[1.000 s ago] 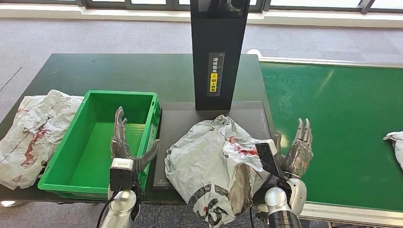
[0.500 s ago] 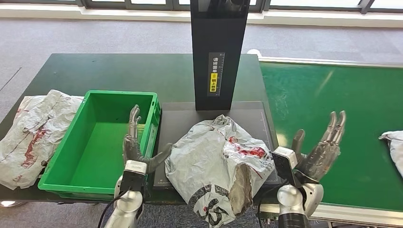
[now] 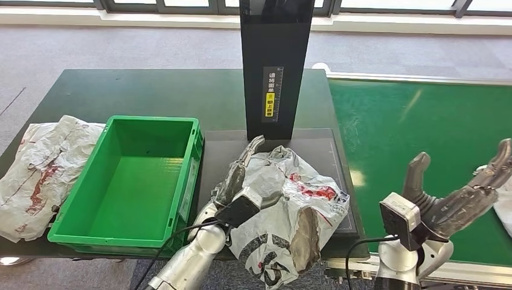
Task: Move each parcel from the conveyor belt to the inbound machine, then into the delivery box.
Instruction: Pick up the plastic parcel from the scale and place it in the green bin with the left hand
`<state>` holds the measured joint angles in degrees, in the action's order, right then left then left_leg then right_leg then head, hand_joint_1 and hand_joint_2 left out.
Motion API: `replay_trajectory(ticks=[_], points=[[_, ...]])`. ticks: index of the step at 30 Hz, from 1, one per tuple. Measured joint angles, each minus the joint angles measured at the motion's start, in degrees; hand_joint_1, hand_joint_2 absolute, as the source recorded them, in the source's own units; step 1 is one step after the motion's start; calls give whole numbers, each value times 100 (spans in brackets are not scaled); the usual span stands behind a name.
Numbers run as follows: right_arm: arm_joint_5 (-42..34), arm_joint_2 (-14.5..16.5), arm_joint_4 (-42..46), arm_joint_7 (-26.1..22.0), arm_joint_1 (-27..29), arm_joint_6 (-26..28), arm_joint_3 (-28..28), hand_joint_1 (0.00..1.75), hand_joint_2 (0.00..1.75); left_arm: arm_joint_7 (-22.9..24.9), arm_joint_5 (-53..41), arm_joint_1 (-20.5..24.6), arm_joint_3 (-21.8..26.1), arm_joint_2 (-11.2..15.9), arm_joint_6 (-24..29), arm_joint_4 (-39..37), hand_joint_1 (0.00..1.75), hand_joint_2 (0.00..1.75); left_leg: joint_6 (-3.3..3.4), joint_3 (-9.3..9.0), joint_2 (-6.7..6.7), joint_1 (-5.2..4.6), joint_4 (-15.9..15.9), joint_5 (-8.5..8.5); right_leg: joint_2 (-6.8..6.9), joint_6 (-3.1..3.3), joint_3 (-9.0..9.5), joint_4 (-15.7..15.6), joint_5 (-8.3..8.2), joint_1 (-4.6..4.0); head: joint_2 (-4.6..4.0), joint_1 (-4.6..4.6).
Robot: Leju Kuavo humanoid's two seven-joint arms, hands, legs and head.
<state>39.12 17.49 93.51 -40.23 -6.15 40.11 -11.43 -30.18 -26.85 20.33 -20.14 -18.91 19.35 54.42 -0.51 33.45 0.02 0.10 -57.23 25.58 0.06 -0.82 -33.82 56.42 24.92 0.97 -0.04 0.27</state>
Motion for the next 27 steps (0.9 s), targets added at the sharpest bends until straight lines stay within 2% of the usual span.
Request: replay_trajectory(ticks=[9,16,17,20,21,27], points=[[-56,0,98,1,14,0,0,0,175,1374,-1211,653,-780,-184,112,-1532,0,175,1,2,0,0,0,2,-5,-1,-2,0,1,0,-1,0],[-63,-2,100,2,13,0,0,0,175,1817,-1435,815,-1285,-211,-71,-2158,1,175,1,2,0,0,1,2,-4,-1,-1,0,2,0,1,0],[-63,-2,100,2,14,0,0,0,175,1838,-1440,826,-1328,-211,-83,-2205,15,175,1,2,0,0,1,2,-4,-1,-1,0,1,0,1,1],[-62,-2,100,2,14,0,0,0,175,1912,-1453,871,-1436,-212,-133,-2342,145,175,1,1,0,0,1,1,-4,-1,0,0,1,0,0,1],[-62,-2,100,2,14,0,0,0,175,1944,-1457,886,-1474,-213,-158,-2387,175,175,1,1,0,0,1,1,-4,-1,0,0,1,0,-1,1],[-60,-2,100,2,13,0,-7,0,175,2045,-1464,1013,-1663,-214,-196,-2611,175,175,1,0,-1,0,1,1,-3,-1,3,0,1,0,0,0]])
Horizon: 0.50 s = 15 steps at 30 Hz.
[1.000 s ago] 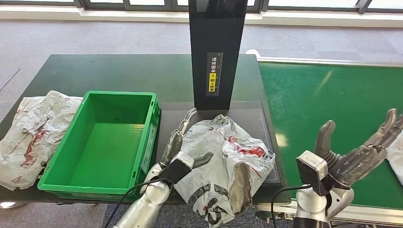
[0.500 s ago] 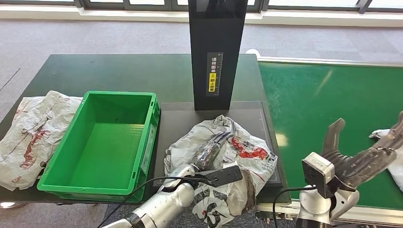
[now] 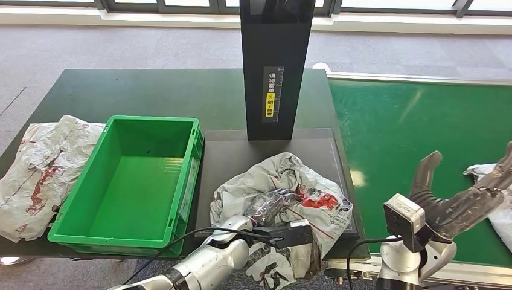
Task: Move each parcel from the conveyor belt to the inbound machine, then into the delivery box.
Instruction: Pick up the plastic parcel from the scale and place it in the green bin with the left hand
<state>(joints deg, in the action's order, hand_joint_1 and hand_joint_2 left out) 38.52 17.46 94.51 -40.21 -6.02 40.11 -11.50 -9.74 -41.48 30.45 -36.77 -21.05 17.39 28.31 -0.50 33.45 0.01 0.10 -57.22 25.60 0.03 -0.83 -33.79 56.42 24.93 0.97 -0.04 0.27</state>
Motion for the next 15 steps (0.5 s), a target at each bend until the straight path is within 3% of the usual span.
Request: replay_trajectory(ticks=[11,15], points=[[-1,-1,0,0,12,0,-83,0,175,49,-6,140,-89,0,440,-156,175,175,0,-1,0,0,0,0,-1,0,0,0,0,0,-1,2],[-14,-2,1,0,16,0,-94,0,175,90,-242,144,-89,0,1086,-150,175,175,0,-1,1,0,0,0,-1,0,-2,0,0,0,0,1]])
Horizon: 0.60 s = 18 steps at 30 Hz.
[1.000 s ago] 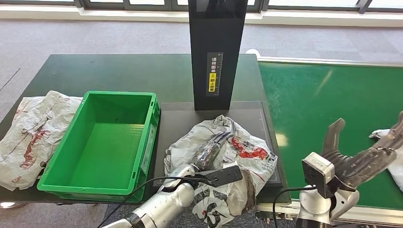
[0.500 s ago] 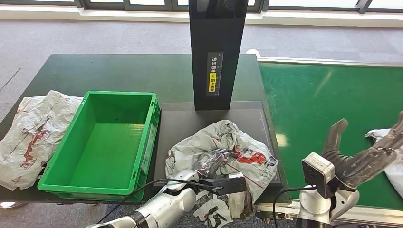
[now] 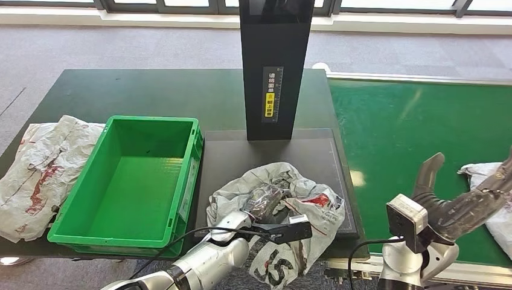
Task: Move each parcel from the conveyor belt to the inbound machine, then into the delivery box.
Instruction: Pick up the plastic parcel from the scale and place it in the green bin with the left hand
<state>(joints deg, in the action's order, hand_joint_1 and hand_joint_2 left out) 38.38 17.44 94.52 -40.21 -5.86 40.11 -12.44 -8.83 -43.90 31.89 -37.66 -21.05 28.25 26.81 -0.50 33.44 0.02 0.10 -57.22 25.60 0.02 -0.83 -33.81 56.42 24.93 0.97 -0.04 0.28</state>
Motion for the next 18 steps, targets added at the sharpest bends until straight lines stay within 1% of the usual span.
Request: replay_trajectory(ticks=[2,3,8,10,11,13,15,16,18], points=[[-2,0,1,0,3,0,-15,0,175,62,-121,10,0,0,339,14,175,175,0,0,0,0,0,0,1,0,0,0,0,0,0,0],[-3,0,1,0,5,0,-26,0,175,76,-146,16,0,0,407,19,175,175,0,0,0,0,0,0,1,0,1,0,0,0,1,0],[-4,0,1,-1,14,0,-70,0,175,88,-178,21,0,0,454,25,175,175,0,1,0,0,0,0,0,0,0,0,0,0,0,1],[-7,0,2,-1,19,0,-85,0,175,141,-335,9,4,2,594,72,175,175,0,2,0,0,0,0,1,0,0,0,0,0,0,1],[-12,0,3,-1,21,0,-90,0,175,198,-578,-27,26,10,729,183,175,175,0,3,0,0,0,0,1,0,0,0,0,1,0,0],[-27,0,5,0,24,0,-100,0,175,287,-1429,-179,174,28,1015,649,175,175,0,4,0,-1,0,0,1,0,-1,0,0,1,0,0],[-40,0,8,1,28,0,-118,0,175,250,-2349,-426,494,32,1144,1388,175,175,0,4,1,0,0,1,-1,0,-2,0,0,1,0,1],[-44,0,9,1,29,0,-129,0,175,211,-2696,-546,676,30,1160,1790,175,175,0,4,3,0,0,1,-4,0,-3,0,0,1,-1,1],[-53,-1,12,1,34,0,-151,0,175,167,-3107,-736,982,42,1168,2567,175,175,0,5,10,0,1,2,-11,0,-6,0,0,0,-1,-1]])
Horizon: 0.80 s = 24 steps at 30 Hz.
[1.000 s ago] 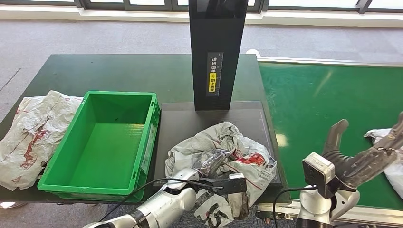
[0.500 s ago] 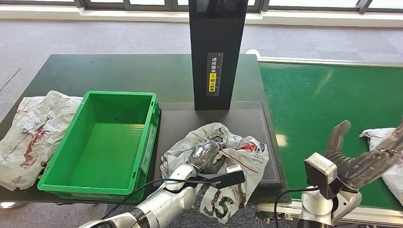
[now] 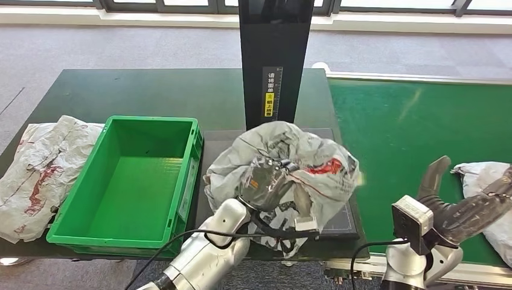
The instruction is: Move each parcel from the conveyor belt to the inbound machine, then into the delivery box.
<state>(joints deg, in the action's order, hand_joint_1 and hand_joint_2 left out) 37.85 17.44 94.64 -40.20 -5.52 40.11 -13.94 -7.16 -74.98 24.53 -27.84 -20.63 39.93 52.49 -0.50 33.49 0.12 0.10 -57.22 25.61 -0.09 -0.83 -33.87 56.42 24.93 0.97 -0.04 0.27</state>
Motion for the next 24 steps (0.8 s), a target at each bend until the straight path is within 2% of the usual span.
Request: replay_trajectory(ticks=[6,11,18,24], points=[[-41,-4,14,-1,9,0,-21,0,175,-106,-384,-358,487,99,16,2033,175,175,-1,1,3,3,2,-1,2,0,2,1,0,-3,1,0],[-52,-15,51,-2,28,0,-26,0,175,-301,-234,-581,944,156,17,3225,175,175,-1,0,1,3,2,-1,3,1,3,3,1,-2,1,-1],[-54,-15,105,-2,36,0,-26,0,175,-202,-241,-785,1579,223,17,3963,175,175,-1,1,-1,2,2,-1,7,1,4,3,2,-1,0,-1],[-92,-15,208,-2,72,0,-28,0,175,-293,154,-983,2862,270,15,3813,175,175,-2,-6,11,3,4,-1,-2,5,-1,3,4,-3,1,-1]])
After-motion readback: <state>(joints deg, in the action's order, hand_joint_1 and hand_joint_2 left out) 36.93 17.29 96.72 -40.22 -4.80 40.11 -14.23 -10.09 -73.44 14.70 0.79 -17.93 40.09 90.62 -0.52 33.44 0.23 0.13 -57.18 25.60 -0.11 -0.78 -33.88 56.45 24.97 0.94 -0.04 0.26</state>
